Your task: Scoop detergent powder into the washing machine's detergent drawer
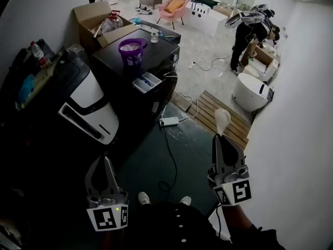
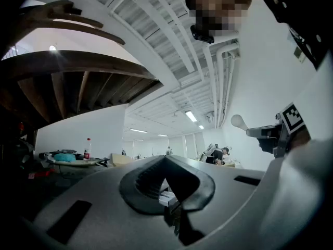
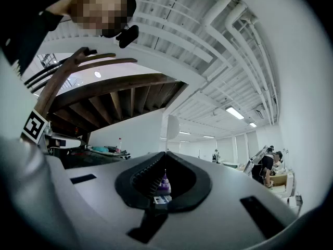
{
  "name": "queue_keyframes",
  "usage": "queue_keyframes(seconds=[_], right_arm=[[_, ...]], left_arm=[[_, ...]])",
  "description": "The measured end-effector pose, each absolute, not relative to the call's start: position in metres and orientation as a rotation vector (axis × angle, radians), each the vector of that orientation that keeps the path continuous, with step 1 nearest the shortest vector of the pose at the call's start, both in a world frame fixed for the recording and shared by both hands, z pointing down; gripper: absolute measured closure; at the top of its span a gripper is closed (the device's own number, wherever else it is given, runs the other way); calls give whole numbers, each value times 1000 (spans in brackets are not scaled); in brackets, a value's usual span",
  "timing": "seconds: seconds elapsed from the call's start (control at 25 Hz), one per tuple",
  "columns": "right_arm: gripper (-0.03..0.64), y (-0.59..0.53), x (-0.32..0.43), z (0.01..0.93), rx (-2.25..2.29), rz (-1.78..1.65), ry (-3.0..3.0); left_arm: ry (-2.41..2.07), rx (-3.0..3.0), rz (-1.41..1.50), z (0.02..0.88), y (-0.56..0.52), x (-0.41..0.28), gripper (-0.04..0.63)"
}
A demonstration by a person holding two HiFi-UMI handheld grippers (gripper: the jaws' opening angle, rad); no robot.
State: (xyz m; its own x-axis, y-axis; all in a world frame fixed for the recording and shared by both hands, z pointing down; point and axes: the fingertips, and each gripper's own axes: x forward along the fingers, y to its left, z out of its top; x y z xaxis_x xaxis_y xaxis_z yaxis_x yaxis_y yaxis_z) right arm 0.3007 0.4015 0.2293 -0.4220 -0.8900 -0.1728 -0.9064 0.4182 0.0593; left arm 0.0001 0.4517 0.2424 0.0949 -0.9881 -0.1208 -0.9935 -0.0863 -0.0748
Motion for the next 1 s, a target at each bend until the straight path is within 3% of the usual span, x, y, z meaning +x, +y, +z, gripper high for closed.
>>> queue_keyframes(seconds=[0.52,1.0], right_arm=[[584,402,279,225,-1613,188,2512],[584,413,213,238,-1710,156,2487]], left_arm=[[1982,-2255,81,241,440,-19,588],[1886,-2335,77,243,434,-84,588]])
